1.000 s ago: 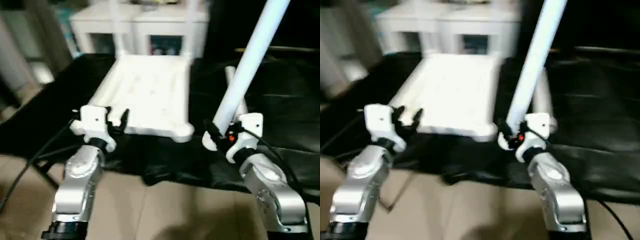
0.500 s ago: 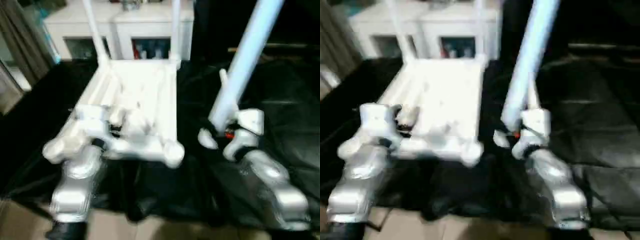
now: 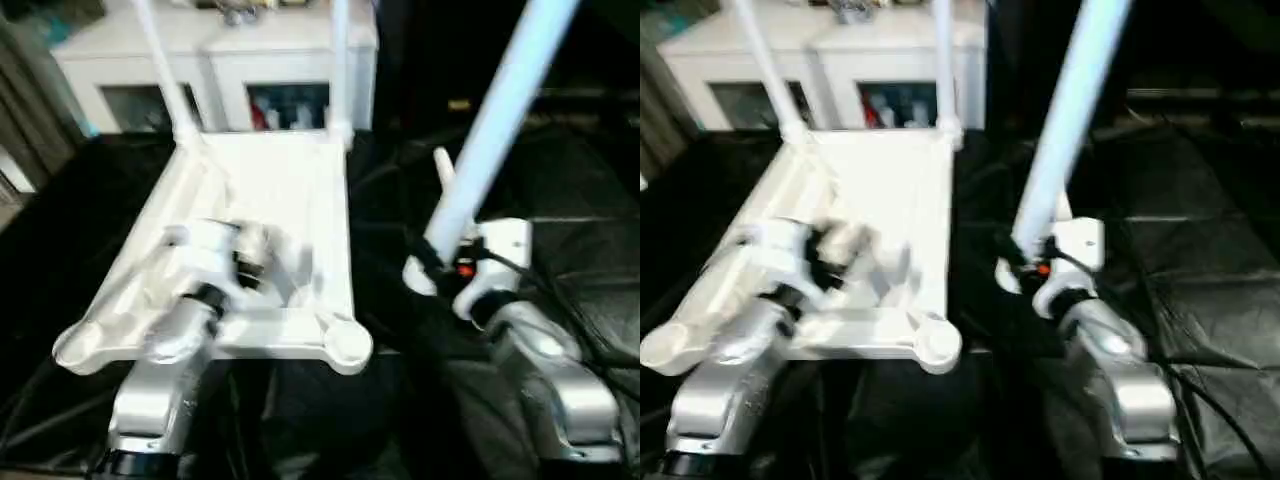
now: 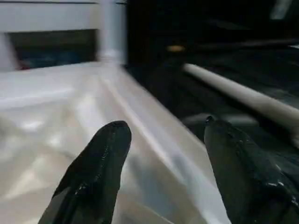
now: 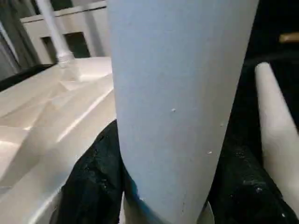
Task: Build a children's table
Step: Move to table
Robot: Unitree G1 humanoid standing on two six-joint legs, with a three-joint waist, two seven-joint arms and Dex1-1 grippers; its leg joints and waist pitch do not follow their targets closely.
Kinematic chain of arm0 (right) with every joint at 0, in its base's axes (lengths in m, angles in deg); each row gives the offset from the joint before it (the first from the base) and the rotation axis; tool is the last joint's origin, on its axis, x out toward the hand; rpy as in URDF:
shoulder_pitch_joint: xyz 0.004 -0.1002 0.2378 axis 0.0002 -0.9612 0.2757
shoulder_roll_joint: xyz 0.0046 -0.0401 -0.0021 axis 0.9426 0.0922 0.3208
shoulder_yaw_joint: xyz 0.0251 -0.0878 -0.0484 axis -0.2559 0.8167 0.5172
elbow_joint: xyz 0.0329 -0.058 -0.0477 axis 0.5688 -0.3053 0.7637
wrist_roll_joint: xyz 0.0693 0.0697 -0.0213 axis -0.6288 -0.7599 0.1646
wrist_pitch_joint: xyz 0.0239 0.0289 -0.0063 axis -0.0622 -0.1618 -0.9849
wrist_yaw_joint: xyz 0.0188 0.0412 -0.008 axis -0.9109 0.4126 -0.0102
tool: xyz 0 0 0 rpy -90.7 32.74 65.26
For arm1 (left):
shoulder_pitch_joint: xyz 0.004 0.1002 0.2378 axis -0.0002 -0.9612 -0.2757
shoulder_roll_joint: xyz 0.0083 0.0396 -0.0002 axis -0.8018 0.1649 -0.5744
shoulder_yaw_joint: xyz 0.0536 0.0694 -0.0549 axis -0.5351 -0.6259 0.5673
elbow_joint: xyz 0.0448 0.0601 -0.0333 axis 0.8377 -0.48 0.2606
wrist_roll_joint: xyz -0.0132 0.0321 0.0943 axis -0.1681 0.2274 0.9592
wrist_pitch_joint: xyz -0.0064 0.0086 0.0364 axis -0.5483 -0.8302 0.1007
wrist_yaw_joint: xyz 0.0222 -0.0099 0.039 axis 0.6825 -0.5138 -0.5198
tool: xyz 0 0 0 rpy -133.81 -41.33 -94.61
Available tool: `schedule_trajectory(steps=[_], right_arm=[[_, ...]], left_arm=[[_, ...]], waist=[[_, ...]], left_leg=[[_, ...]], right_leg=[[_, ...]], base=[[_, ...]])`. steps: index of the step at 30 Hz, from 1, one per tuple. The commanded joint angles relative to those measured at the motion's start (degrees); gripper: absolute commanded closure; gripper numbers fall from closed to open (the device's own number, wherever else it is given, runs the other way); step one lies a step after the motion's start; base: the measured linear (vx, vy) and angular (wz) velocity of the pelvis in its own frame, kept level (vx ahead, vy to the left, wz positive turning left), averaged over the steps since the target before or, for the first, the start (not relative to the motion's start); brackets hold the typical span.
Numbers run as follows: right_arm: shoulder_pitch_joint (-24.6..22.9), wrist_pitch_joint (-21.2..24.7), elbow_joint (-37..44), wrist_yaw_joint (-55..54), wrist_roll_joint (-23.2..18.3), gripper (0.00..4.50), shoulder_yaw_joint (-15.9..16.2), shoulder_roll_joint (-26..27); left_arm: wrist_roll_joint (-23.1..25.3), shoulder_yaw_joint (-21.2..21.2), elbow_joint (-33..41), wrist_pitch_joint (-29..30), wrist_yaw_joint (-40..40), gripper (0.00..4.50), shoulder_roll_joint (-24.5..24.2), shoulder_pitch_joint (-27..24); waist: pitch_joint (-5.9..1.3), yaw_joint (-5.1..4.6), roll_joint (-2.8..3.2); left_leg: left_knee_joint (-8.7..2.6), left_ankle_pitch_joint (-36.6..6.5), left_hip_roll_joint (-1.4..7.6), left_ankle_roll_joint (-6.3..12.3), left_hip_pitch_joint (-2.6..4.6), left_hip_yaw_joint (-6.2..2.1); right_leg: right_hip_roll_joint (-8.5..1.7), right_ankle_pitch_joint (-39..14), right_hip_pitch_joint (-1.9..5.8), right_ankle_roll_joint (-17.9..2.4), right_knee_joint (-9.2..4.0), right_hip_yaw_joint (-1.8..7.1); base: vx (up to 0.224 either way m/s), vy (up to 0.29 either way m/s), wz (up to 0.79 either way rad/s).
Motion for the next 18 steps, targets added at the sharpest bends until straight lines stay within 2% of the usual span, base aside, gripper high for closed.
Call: schedule_trajectory(steps=[1, 2, 3, 4, 5, 6, 7, 8, 9, 10, 11, 12, 13, 14, 15, 16, 17, 18], right_arm=[[-0.27, 1.16, 3.91, 4.45, -3.37, 2.57, 1.12, -1.24], [-0.27, 1.16, 3.91, 4.45, -3.37, 2.57, 1.12, -1.24], [-0.61, 0.83, 3.81, 8.78, -4.02, 2.57, 2.20, -3.84], [-0.65, 0.62, 3.63, 10.00, -4.06, 2.57, 2.54, -4.60], [-0.70, 0.35, 3.13, 13.21, -4.20, 2.57, 3.39, -6.65], [-0.65, 0.27, 2.71, 15.74, -4.38, 2.57, 3.97, -8.26], [-0.61, -0.05, 2.48, 16.65, -4.23, 2.57, 4.22, -8.88], [-0.55, -0.46, 2.14, 17.79, -3.95, 2.57, 4.59, -9.69], [-0.55, -0.61, 1.94, 18.57, -3.89, 2.57, 4.76, -10.19], [-0.61, -0.87, 1.57, 20.15, -3.74, 2.57, 5.08, -11.22], [-0.65, -1.26, 1.26, 21.08, -3.37, 2.57, 5.37, -11.92], [-0.69, -1.52, 1.01, 21.67, -3.16, 2.57, 5.52, -12.43], [-0.71, -1.71, 0.79, 22.07, -3.01, 2.57, 5.65, -12.79], [-0.69, -2.07, 0.48, 22.65, -3.08, 2.57, 5.86, -13.33], [-0.68, -2.57, 0.17, 23.12, -2.98, 2.57, 6.00, -13.66], [-0.70, -2.74, 0.06, 23.30, -2.97, 2.57, 6.06, -13.74], [-0.72, -2.86, -0.02, 23.43, -2.97, 2.57, 6.10, -13.80], [-0.94, -3.14, -0.03, 23.77, -2.86, 2.57, 6.32, -13.77]], left_arm=[[-2.40, -0.94, 0.59, 0.01, -8.39, 1.18, -3.44, -0.33], [-2.40, -0.94, 0.59, 0.01, -8.39, 1.15, -3.44, -0.33], [-2.62, -3.30, -0.69, 0.59, -15.21, 1.08, -6.86, 0.80], [-2.94, -3.90, -1.05, 1.20, -17.11, 0.99, -7.73, 1.16], [-3.26, -5.81, -2.13, 2.20, -21.71, 0.89, -10.09, 2.32], [-2.47, -7.61, -3.45, 1.89, -24.74, 0.82, -11.89, 3.64], [-1.83, -8.38, -4.18, 1.48, -25.86, 0.78, -12.57, 4.27], [-0.67, -9.44, -5.23, 0.74, -27.17, 0.74, -13.37, 5.15], [-0.29, -10.11, -5.88, 0.58, -28.37, 0.66, -13.92, 5.76], [0.31, -11.58, -7.30, 0.40, -31.18, 0.66, -15.22, 7.14], [1.92, -12.70, -9.13, -0.81, -32.43, 0.86, -16.08, 8.54], [3.32, -13.52, -10.73, -2.04, -33.28, 0.98, -16.63, 9.68], [4.52, -14.39, -12.22, -3.04, -34.46, 1.07, -17.21, 10.74], [5.88, -15.52, -14.35, -4.42, -36.19, 1.05, -18.04, 12.23], [7.15, -16.52, -16.90, -6.06, -37.66, 1.07, -18.65, 13.90], [7.66, -16.99, -18.08, -6.69, -38.47, 1.26, -18.94, 14.70], [8.03, -17.34, -18.94, -7.14, -39.07, 1.42, -19.16, 15.29], [9.14, -18.47, -22.19, -9.07, -41.35, 1.42, -19.79, 17.57]], waist=[[-3.19, 0.48, -0.11], [-3.09, 0.35, 0.08], [-2.82, 0.27, 0.44], [-2.36, 0.32, 0.58], [-1.47, 0.33, 0.90], [-0.98, 0.47, 0.29], [-0.77, 0.67, 0.22], [-0.30, 0.62, 0.23], [-0.57, 0.61, -0.07], [-0.82, 0.79, -0.24], [-1.35, 1.03, -0.27], [-1.46, 1.05, -0.14], [-1.60, 1.02, 0.14], [-1.80, 0.99, 0.39], [-1.66, 0.87, 0.12], [-1.81, 0.80, 0.24], [-1.93, 0.75, 0.37], [-2.14, 0.76, 0.79]], left_leg=[[-4.77, 2.43, 5.98, -0.21, 1.52, -1.54], [-5.01, 0.54, 6.29, -0.35, 1.77, -1.68], [-5.34, -1.43, 6.44, -0.49, 1.86, -1.67], [-5.98, -7.53, 6.75, -0.30, 2.10, -1.59], [-6.84, -16.15, 6.90, -0.87, 2.13, -1.07], [-7.25, -22.77, 7.11, -2.01, 2.58, -0.43], [-7.38, -25.33, 7.20, -2.70, 3.06, 0.04], [-7.43, -29.06, 7.22, -4.18, 3.76, 0.60], [-7.39, -28.39, 7.21, -4.43, 3.82, 0.64], [-7.77, -24.97, 7.27, -3.83, 3.37, 0.97], [-7.85, -20.00, 7.49, -2.71, 3.02, 1.24], [-7.81, -17.72, 7.53, -2.18, 2.94, 1.41], [-7.66, -14.57, 7.54, -1.31, 2.70, 1.61], [-7.61, -13.63, 7.53, -0.80, 2.51, 1.74], [-7.81, -14.57, 7.42, -0.33, 2.22, 1.78], [-7.85, -16.47, 7.28, -0.48, 2.28, 1.79], [-7.85, -16.50, 7.46, -0.68, 2.33, 1.68], [-7.73, -15.67, 7.53, -0.69, 2.32, 1.63]], right_leg=[[-2.87, 21.24, 3.93, -10.27, -3.07, 0.30], [-2.87, 17.17, 3.77, -11.74, -3.19, 0.20], [-2.93, 13.84, 3.58, -12.97, -3.36, 0.16], [-3.11, 6.40, 3.48, -14.47, -4.12, 0.24], [-3.39, -2.44, 3.27, -15.22, -4.77, 0.59], [-3.77, -11.47, 2.86, -14.70, -5.72, 0.97], [-3.94, -16.22, 2.45, -14.07, -6.23, 1.15], [-4.30, -25.21, 1.86, -12.35, -7.30, 1.44], [-4.46, -26.98, 2.09, -11.65, -7.41, 1.52], [-4.64, -26.63, 2.48, -10.85, -7.54, 1.63], [-4.76, -22.60, 2.79, -11.08, -7.19, 1.65], [-4.60, -19.68, 2.65, -11.69, -7.07, 1.58], [-4.36, -14.53, 2.73, -12.95, -6.72, 1.42], [-4.47, -11.45, 3.03, -14.15, -6.27, 1.26], [-4.37, -12.11, 3.09, -14.15, -6.51, 1.13], [-4.28, -13.82, 2.93, -14.06, -6.49, 1.06], [-4.41, -12.69, 2.89, -14.52, -6.46, 1.10], [-4.48, -10.60, 2.97, -15.03, -6.13, 1.12]], base=[[0.000, 0.000, 0.00], [0.000, 0.000, 0.00], [-0.060, -0.002, 0.04], [-0.082, -0.008, 0.05], [-0.082, -0.008, 0.05], [-0.078, -0.011, 0.07], [-0.093, -0.009, 0.10], [-0.093, -0.009, 0.10], [-0.085, -0.005, 0.06], [0.000, 0.000, 0.00], [0.000, 0.000, 0.00], [0.000, 0.000, 0.00], [0.000, 0.000, 0.00], [0.000, 0.000, 0.00], [0.000, 0.000, 0.00], [0.000, 0.000, 0.00], [0.000, 0.000, 0.00], [0.000, 0.000, 0.00]])
